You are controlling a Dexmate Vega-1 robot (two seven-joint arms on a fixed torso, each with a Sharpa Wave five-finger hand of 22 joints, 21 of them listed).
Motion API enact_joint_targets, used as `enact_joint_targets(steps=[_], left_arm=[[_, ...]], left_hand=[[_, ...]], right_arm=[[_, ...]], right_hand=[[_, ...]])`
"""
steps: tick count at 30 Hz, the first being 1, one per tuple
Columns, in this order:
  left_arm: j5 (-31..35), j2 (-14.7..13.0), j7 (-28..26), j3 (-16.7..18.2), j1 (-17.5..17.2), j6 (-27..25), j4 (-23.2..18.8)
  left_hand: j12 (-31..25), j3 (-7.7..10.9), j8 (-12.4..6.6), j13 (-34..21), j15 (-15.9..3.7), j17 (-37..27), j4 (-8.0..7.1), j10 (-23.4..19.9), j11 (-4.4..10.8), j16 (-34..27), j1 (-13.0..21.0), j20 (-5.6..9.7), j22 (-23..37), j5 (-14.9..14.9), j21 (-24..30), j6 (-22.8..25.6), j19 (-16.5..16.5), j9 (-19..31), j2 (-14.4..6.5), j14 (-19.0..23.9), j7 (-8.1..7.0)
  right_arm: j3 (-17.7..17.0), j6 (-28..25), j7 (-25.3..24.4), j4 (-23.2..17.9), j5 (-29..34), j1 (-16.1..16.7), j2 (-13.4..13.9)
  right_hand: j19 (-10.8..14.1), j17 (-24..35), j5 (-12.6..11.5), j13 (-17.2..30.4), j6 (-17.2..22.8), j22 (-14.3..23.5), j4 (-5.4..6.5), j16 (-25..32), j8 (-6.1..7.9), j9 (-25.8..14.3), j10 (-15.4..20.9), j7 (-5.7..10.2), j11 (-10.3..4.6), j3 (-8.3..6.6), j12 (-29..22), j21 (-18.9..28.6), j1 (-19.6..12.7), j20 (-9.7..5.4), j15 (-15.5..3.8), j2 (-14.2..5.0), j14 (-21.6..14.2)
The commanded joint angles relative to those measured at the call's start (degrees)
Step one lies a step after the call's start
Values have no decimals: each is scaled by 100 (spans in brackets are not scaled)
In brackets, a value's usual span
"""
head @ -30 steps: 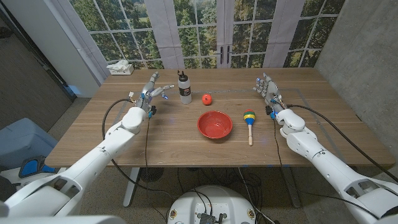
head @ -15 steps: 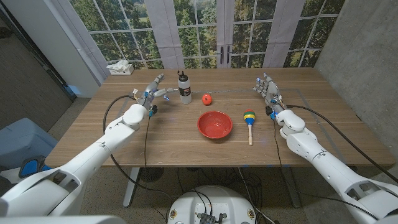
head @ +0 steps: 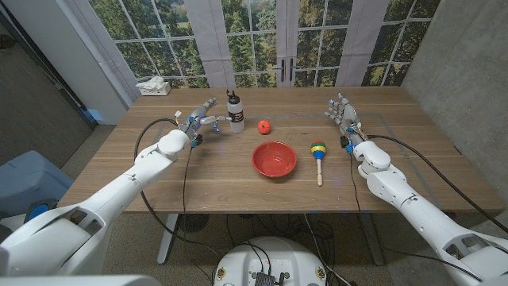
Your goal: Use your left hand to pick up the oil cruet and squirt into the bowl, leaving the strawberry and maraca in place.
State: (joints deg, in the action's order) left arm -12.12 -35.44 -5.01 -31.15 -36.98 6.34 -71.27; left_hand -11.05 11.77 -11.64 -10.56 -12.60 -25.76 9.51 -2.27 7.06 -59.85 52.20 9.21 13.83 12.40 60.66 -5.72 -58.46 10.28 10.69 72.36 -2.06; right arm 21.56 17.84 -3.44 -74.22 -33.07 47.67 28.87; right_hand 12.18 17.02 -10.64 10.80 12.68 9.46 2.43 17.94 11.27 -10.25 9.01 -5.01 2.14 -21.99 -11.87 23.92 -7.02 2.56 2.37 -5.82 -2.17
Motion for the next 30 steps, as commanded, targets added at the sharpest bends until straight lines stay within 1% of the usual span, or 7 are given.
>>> enact_joint_targets(steps=[1, 4, 8, 14, 20, 24, 30], left_arm=[[-26, 96, 612, -255, 363, 58, 391], [-48, 138, 725, -298, 437, 65, 482], [-53, 199, 834, -351, 533, 111, 623], [-229, 391, 1153, -384, 697, 386, 1056], [-371, 573, 1459, -428, 858, 636, 1469], [-430, 627, 1585, -446, 915, 679, 1586], [-455, 665, 1545, -437, 930, 716, 1644]], left_hand=[[-26, -71, -6, -7, -14, 40, -21, -70, -3, 61, 74, 277, -26, 57, 35, -8, -78, 22, -23, 71, 30], [2, -156, 1, -7, -22, 286, -41, -43, 5, 289, 95, 275, -82, 74, 18, -22, -36, 24, -45, -28, -6], [6, -206, 7, -7, -26, 378, -56, -47, -8, 363, 105, 269, -117, 86, 2, -36, -1, 25, -62, -12, 10], [-18, -273, -13, -8, -29, 449, -69, -140, -5, 414, 124, 266, -160, 103, -7, 17, 11, 27, -74, 50, 23], [-66, -336, -46, -8, -31, 539, -93, -344, 20, 491, 145, 264, -196, 124, -4, 126, -2, 28, -119, 94, -15], [-96, -369, -61, -8, -31, 622, -108, -497, 49, 545, 160, 262, -216, 136, 4, 190, -23, 29, -146, 143, -13], [-149, -406, -138, -6, -29, 849, -123, -833, 95, 650, 229, 268, -241, 142, 43, 465, -113, 32, -226, 315, -38]], right_arm=[[-37, -27, -176, -162, 68, 113, 56], [-42, -28, -203, -194, 88, 138, 72], [-50, -48, -243, -236, 100, 167, 88], [-53, -108, -285, -282, 106, 193, 105], [-56, -137, -357, -332, 147, 208, 121], [-68, -134, -382, -345, 156, 216, 126], [-80, -140, -370, -346, 135, 226, 131]], right_hand=[[61, -7, -14, 22, 26, 31, -44, -10, -20, -12, 58, -23, 21, -19, 18, -9, -17, 10, 40, -2, -17], [65, -12, -13, 22, 28, 31, -52, -13, -20, -12, 63, -25, 20, -15, 18, -19, -17, 12, 42, -2, -23], [71, -15, -13, 22, 32, 32, -59, -16, -19, -12, 66, -25, 31, -12, 19, -29, -15, 13, 42, -4, -27], [75, -20, -12, 22, 33, 32, -67, -20, -19, -12, 69, -28, 34, -8, 21, -45, -11, 17, 50, -8, -35], [83, -23, -12, 22, 36, 32, -73, -26, -19, -12, 73, -31, 32, -3, 22, -56, -7, 21, 52, -10, -33], [90, -26, -11, 22, 37, 33, -78, -28, -20, -12, 74, -31, 36, 1, 24, -66, -2, 22, 59, -13, -40], [104, -29, -11, 22, 34, 33, -83, -27, -22, -12, 76, -28, 33, 7, 25, -77, 6, 26, 65, -15, -57]])
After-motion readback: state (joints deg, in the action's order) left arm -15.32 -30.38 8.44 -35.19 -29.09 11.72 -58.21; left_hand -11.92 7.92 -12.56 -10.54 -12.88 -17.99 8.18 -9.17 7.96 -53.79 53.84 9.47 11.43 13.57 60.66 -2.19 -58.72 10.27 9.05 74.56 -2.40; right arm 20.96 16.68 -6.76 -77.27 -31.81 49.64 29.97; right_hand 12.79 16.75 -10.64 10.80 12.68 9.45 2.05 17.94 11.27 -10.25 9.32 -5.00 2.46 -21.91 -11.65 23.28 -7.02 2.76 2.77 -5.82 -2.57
